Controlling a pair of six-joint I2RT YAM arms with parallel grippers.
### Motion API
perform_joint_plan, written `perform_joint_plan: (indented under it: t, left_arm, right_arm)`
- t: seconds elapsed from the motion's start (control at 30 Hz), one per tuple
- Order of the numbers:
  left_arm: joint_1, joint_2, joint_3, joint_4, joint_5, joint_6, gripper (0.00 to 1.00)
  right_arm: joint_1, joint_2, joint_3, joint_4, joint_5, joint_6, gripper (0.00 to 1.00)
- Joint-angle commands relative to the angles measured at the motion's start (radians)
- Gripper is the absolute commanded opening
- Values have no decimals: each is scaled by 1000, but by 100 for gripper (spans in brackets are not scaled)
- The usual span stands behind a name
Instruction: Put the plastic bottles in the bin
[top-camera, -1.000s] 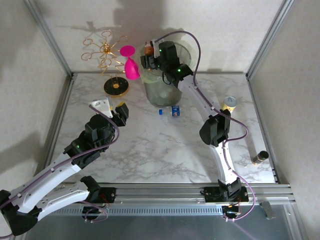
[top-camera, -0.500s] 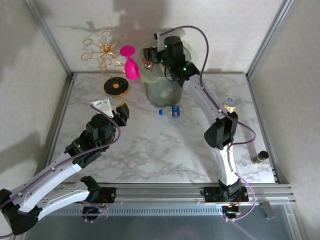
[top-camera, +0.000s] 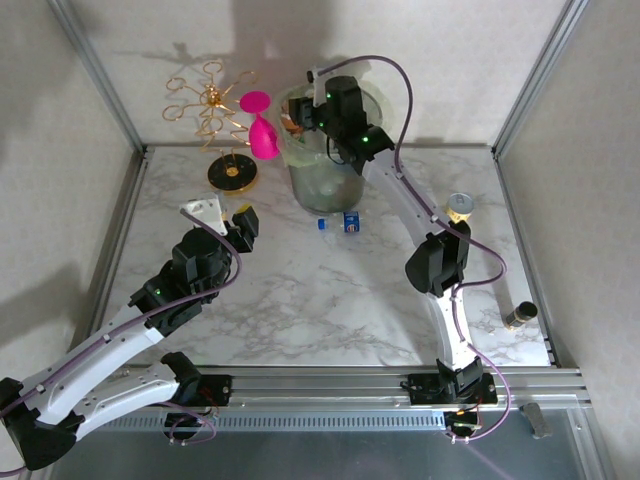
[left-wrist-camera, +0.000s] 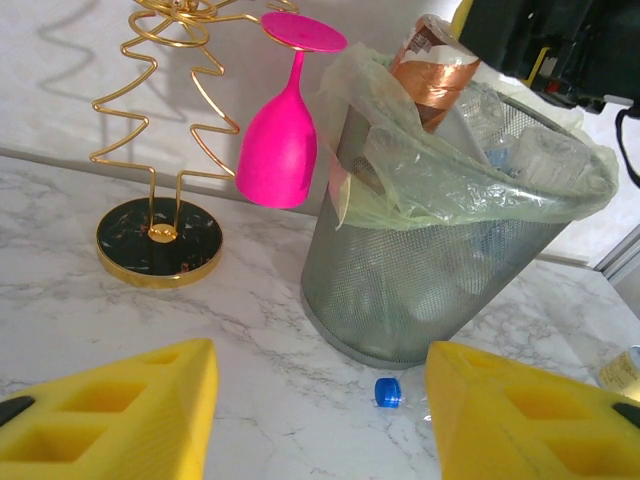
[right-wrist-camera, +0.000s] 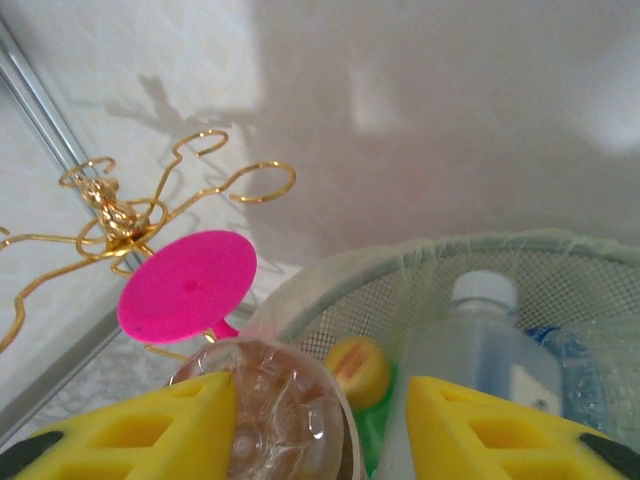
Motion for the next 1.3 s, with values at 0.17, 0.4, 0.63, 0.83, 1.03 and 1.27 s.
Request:
perform_joint_plan:
  t: [0.17,0.4,0.63,0.83,1.03,1.27]
  left_arm:
    - [4,13,1,-3,21,-8,56]
    - [4,32,9,-3,33,-8,57]
    - [3,40,22,-15,56,-15,58]
    - [1,60,69,-62,119,-49,58]
    - [-7,125,118,-130,236,-90,65]
    - [-68,374,215,-226,329,-7,79]
  right_arm:
    - [-2,-5,-9,-83,19,-12,47]
    - [-1,-187,-55,-65,3,-15,55]
    - [-2,-459,-370,-3,-5,66,63]
    - [-14,-727,-767,41,-27,241,65]
    - [-54,-950,-1123,56,-69,414,67]
    - [-134,-1087,-1365,57,-95,465,69]
